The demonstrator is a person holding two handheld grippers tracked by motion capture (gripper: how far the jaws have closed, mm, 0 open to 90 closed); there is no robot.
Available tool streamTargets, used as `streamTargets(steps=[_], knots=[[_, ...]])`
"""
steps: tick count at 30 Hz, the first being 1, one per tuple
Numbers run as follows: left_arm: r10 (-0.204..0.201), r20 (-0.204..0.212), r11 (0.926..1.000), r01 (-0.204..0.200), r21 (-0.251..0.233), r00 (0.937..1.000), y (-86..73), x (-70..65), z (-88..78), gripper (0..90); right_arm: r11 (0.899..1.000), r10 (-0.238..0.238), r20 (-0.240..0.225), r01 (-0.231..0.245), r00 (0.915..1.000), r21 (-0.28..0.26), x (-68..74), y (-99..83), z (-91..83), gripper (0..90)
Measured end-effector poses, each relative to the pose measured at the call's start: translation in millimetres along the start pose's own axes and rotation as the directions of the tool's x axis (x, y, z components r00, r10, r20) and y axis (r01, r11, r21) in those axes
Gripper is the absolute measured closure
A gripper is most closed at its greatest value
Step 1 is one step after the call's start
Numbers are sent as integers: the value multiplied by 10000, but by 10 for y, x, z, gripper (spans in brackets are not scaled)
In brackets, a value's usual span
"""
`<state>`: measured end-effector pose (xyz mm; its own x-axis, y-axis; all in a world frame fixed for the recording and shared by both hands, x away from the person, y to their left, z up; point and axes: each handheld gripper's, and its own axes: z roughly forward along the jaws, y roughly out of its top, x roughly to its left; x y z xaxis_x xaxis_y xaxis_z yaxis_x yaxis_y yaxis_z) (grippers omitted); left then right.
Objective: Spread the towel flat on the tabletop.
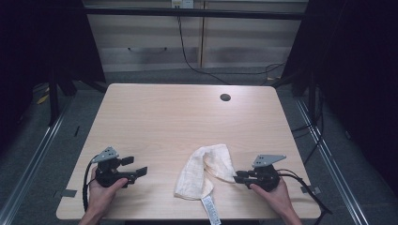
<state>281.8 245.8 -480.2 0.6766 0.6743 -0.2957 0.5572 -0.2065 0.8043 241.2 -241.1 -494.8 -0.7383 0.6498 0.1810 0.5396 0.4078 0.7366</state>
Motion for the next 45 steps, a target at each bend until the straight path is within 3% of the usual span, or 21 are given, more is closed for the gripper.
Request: streamTargets(steps=[7, 8, 13, 14, 17, 18, 19, 24, 25, 26, 27, 29, 33, 45], knots=[[-33, 18, 10000, 33, -6, 10000, 0, 12, -4, 188, 9993, -350, -230, 353, 9991, 157, 36, 30, 116, 677], [-32, 24, 10000, 32, 4, 10000, 1, 12, -4, 188, 9986, -458, -237, 464, 9987, 250, 38, 21, 133, 635], [35, 36, 10000, -35, 21, 10000, 1, 2, -3, 189, 9964, -782, -109, 785, 9969, 333, 60, 13, 143, 641], [38, 44, 10000, -38, 22, 10000, 1, 1, -2, 188, 9920, -1200, 160, 1192, 9927, 413, 79, 17, 148, 692], [17, 69, 10000, -17, 7, 10000, 1, 1, 0, 189, 9896, -1381, 461, 1360, 9893, 459, 73, 19, 149, 799], [12, 77, 10000, -12, 3, 10000, 1, 1, 1, 189, 9896, -1381, 461, 1360, 9893, 459, 73, 19, 149, 799], [10, 84, 10000, -10, 13, 10000, 0, -1, -1, 188, 9898, -1369, 590, 1343, 9888, 468, 59, 21, 149, 866], [2, 76, 10000, -3, 19, 10000, 0, 3, 0, 188, 9955, -895, 461, 879, 9949, 364, 24, 36, 140, 889], [-43, 57, 10000, 43, 23, 10000, 0, 2, 2, 189, 9973, -702, 380, 694, 9968, 231, 12, 54, 117, 890], [-50, 72, 10000, 50, 33, 10000, 0, 5, 3, 188, 9989, -226, 138, 232, 9996, -419, -21, 115, 37, 892], [-61, 46, 10000, 61, 38, 10000, 1, 5, 5, 188, 9989, -226, 138, 232, 9996, -419, -21, 115, 37, 892], [-79, 70, 10000, 79, 21, 9999, 0, 5, 2, 188, 9949, 27, 34, -23, 10000, -1008, -56, 191, -66, 892], [-96, 63, 10000, 96, 8, 9999, -1, 0, 1, 188, 9859, 280, 6, -275, 9996, -1653, -92, 358, -246, 894], [-82, 130, 10000, 81, 46, 9999, 0, 2, 3, 189, 9609, -307, 694, 486, 9971, -2727, -54, 1046, -886, 896]])
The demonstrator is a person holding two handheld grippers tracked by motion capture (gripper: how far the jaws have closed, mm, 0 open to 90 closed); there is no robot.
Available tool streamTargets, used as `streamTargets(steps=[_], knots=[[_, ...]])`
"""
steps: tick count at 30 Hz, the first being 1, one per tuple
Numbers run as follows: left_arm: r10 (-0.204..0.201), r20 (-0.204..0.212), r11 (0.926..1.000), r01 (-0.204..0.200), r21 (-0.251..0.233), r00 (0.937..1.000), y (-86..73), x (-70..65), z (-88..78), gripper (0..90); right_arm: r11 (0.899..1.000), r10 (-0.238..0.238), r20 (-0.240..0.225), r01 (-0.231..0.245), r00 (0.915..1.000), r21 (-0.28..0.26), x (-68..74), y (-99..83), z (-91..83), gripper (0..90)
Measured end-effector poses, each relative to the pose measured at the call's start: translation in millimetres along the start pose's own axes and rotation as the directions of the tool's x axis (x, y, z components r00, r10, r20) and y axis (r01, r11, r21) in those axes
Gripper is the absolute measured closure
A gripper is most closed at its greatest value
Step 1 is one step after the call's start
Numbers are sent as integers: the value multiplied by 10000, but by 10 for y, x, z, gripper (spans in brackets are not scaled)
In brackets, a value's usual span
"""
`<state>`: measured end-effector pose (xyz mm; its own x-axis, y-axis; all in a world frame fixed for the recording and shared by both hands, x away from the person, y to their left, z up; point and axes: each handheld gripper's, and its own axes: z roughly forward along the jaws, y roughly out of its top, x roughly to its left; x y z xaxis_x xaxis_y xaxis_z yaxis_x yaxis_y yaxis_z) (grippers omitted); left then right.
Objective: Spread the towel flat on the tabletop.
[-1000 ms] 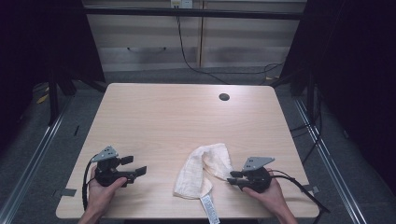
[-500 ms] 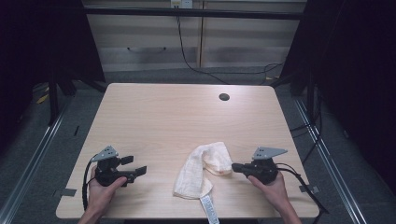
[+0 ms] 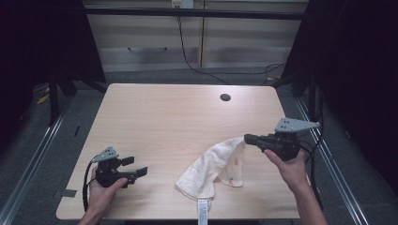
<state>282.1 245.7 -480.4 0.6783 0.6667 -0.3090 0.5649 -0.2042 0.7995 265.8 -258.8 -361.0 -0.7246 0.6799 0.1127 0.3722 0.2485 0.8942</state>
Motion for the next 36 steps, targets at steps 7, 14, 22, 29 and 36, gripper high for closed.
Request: streamTargets(steps=[7, 14, 22, 29, 36], knots=[[75, 98, 10000, -75, 10, 9999, 1, -20, 11, 201, 9995, -310, 306, 309, 9991, 39, -34, 264, -8, 896], [228, 438, 9997, -232, 82, 9988, 39, -205, 128, 229, 9972, 145, 319, -168, 9994, 726, -287, 59, 360, 896], [939, 1572, 9951, -976, 159, 9831, 226, -599, 230, 371, 9878, 1190, 140, -1198, 9928, 997, -567, -357, 719, 896], [1237, 2521, 9842, -1511, 922, 9597, 306, -847, 532, 454, 9846, 1568, 57, -1567, 9876, 774, -549, -571, 774, 895], [1625, 3595, 9670, -2208, 1272, 9189, 331, -1091, 906, 617, 9846, 1545, 111, -1548, 9879, 817, -554, -641, 775, 895]])
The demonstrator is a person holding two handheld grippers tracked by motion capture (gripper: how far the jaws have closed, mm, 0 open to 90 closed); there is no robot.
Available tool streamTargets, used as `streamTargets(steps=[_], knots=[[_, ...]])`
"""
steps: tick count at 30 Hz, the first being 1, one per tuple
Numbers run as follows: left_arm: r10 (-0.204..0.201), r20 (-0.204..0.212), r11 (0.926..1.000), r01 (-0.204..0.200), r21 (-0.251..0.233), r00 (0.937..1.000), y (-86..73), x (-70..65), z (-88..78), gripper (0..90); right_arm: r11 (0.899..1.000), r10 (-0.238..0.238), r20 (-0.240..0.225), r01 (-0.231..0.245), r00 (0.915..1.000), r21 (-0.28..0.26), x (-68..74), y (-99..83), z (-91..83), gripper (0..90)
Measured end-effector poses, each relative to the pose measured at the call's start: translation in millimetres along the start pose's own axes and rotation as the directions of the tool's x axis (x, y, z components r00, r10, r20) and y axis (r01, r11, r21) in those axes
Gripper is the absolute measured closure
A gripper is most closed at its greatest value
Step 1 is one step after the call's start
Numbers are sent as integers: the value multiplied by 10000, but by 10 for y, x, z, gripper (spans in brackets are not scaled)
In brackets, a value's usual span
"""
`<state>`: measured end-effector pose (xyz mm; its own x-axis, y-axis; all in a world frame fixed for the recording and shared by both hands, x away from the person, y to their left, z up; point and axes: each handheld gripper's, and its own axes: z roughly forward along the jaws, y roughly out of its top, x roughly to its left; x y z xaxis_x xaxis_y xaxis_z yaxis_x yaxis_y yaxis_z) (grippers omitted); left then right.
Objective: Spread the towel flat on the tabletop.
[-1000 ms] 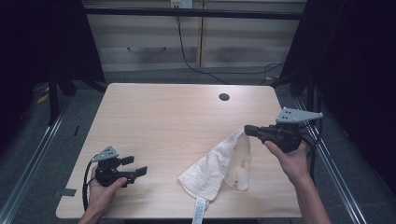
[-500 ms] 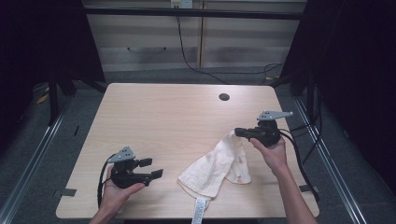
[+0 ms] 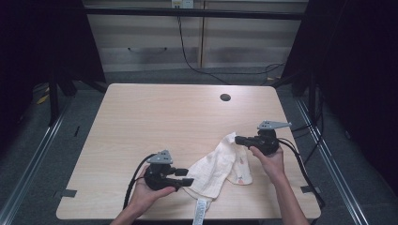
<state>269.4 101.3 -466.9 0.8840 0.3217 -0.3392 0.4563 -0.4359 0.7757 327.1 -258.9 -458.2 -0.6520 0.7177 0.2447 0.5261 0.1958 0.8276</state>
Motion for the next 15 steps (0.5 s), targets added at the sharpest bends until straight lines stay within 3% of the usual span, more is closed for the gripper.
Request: streamTargets(steps=[2, 7, 10, 15], knots=[[151, 425, 9996, -161, 247, 9990, 33, -43, 119, 660, 10000, -8, -3, 8, 10000, 19, -7, -20, 11, 895], [261, 820, 9989, -292, 375, 9963, 71, -121, 356, 663, 9999, 146, 47, -146, 9999, 29, -24, -42, 31, 896], [420, 885, 9967, -479, 657, 9952, 35, -167, 422, 632, 9999, 105, 26, -105, 9999, 16, -24, -37, 34, 895], [575, 979, 9933, -668, 946, 9935, -27, -212, 538, 656, 9998, 186, -17, -186, 9998, 61, -32, -58, 66, 895]])
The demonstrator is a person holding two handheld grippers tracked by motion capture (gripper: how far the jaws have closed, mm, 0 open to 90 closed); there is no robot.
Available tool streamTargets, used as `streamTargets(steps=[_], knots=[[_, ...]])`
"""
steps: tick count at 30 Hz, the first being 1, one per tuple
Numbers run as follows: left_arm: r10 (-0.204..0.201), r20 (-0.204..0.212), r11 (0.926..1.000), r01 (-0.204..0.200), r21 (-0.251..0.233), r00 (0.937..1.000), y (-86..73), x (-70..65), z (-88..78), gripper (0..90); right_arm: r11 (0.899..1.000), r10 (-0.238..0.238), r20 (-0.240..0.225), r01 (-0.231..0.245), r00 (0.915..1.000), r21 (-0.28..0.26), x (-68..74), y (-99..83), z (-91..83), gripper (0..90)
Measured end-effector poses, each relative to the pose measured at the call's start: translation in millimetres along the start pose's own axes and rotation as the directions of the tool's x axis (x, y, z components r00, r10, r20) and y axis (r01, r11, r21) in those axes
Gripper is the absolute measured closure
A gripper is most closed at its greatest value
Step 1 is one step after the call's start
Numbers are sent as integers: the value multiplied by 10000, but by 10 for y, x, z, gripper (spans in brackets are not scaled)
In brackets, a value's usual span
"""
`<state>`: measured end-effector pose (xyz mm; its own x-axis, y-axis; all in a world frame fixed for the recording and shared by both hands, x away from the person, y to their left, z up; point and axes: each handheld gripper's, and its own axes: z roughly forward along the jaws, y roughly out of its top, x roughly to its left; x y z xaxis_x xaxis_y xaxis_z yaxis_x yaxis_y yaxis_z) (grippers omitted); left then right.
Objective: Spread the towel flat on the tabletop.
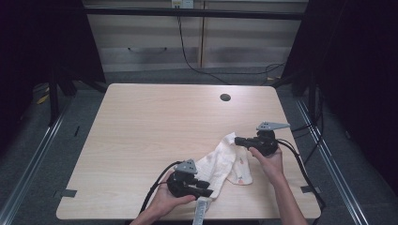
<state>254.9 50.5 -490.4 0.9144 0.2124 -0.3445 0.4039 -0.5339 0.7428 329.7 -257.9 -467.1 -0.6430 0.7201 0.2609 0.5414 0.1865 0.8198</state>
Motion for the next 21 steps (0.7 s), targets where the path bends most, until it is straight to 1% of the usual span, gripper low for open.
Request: streamTargets(steps=[2, 5, 7, 10, 11, 12, 13, 15, 16, 17, 18, 19, 20, 21], knots=[[169, 62, 9996, -170, 207, 9998, -16, -10, 48, 662, 10000, 7, -43, -7, 10000, 27, 7, -10, 29, 895], [206, 107, 9997, -208, 145, 9997, -16, -12, 74, 641, 10000, 9, -39, -9, 10000, 15, 10, -9, 27, 896], [119, 150, 9998, -121, 153, 9998, -20, -11, 94, 616, 10000, -60, -28, 60, 10000, 32, 1, -9, 17, 896], [280, 170, 9992, -284, 267, 9995, -42, -24, 151, 591, 10000, -12, -49, 12, 10000, 44, 8, -11, 25, 895], [262, 61, 9990, -264, 371, 9996, -52, -35, 177, 575, 10000, -24, -64, 24, 10000, 46, 7, -13, 31, 895], [261, 7, 9991, -261, 340, 9997, -61, -40, 193, 562, 10000, -25, -75, 25, 10000, 36, 7, -13, 35, 895], [328, 8, 9990, -328, 292, 9995, -64, -42, 202, 563, 10000, -25, -87, 25, 10000, 30, 9, -12, 31, 895], [428, -140, 9984, -422, 373, 9990, -60, -53, 200, 564, 10000, -27, -85, 27, 10000, 35, 10, -12, 26, 895], [549, -225, 9979, -541, 367, 9982, -64, -60, 201, 593, 10000, -45, -80, 45, 10000, 44, 12, -13, 16, 895], [724, -411, 9967, -707, 406, 9965, -67, -73, 200, 593, 10000, -45, -80, 45, 10000, 44, 12, -13, 16, 895], [892, -542, 9954, -871, 398, 9945, -73, -81, 202, 625, 10000, -53, -74, 53, 10000, 42, 14, -14, 14, 895], [1015, -712, 9943, -989, 394, 9923, -79, -86, 202, 681, 10000, -65, -70, 65, 10000, 49, 17, -14, 14, 895], [915, -675, 9953, -891, 374, 9935, -82, -75, 197, 722, 10000, -62, -74, 62, 10000, 51, 19, -15, 14, 895], [728, -502, 9971, -715, 274, 9961, -90, -56, 192, 806, 10000, -85, -69, 86, 9999, 37, 20, -15, 11, 895]])
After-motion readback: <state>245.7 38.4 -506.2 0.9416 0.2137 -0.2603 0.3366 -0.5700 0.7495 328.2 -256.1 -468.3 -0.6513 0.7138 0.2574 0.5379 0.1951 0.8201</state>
